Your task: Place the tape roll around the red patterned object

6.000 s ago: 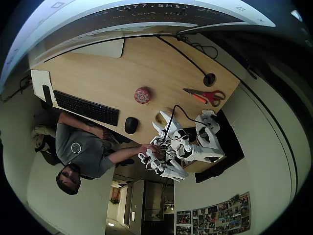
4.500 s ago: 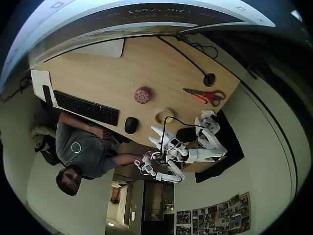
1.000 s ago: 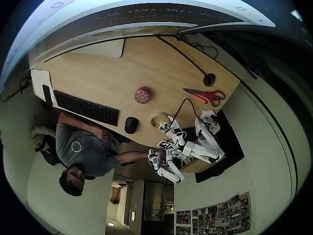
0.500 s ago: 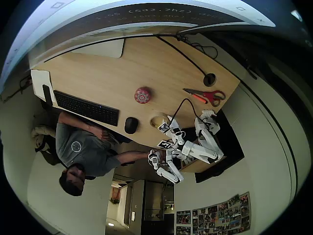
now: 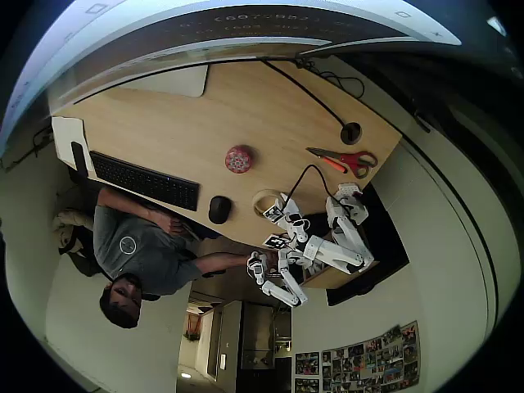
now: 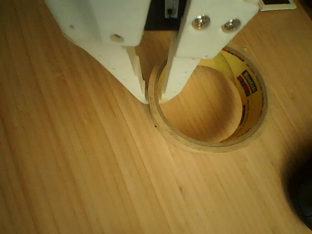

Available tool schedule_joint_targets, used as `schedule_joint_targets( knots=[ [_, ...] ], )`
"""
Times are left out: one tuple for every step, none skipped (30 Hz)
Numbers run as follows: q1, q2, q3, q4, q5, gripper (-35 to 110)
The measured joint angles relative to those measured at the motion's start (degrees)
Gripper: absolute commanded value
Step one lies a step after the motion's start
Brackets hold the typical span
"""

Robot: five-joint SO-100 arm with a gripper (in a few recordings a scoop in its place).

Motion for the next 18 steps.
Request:
schedule_joint_targets(
  knots=[
    [0.1,-0.1,-0.7,0.7,0.0,0],
    [0.2,-0.1,-1.3,1.4,0.0,0],
    [0.4,-0.1,-2.1,1.7,0.0,0],
    [0.6,0.1,-3.1,2.5,-0.4,0],
    [0.9,0.7,-4.0,3.3,-0.6,0],
    [1.0,1.5,-5.0,4.5,-1.1,0],
    [1.0,2.4,-5.9,5.9,-1.5,0],
    [1.0,3.3,-6.8,6.9,-2.1,0],
    [0.9,4.1,-7.6,7.9,-3.0,0],
    [1.3,5.0,-8.2,9.1,-3.9,0],
    [1.8,5.6,-8.8,9.9,-4.7,0],
    [2.5,6.2,-9.2,10.5,-5.4,0],
    [3.5,6.5,-10.0,11.3,-6.4,0],
    [4.7,6.5,-10.9,12.2,-7.7,0],
    [5.7,6.7,-11.8,12.7,-9.4,0],
    [6.7,6.7,-12.8,13.4,-10.3,0],
    [7.5,6.7,-13.6,13.8,-11.7,0],
    [8.3,6.7,-14.2,14.3,-13.0,0]
  ],
)
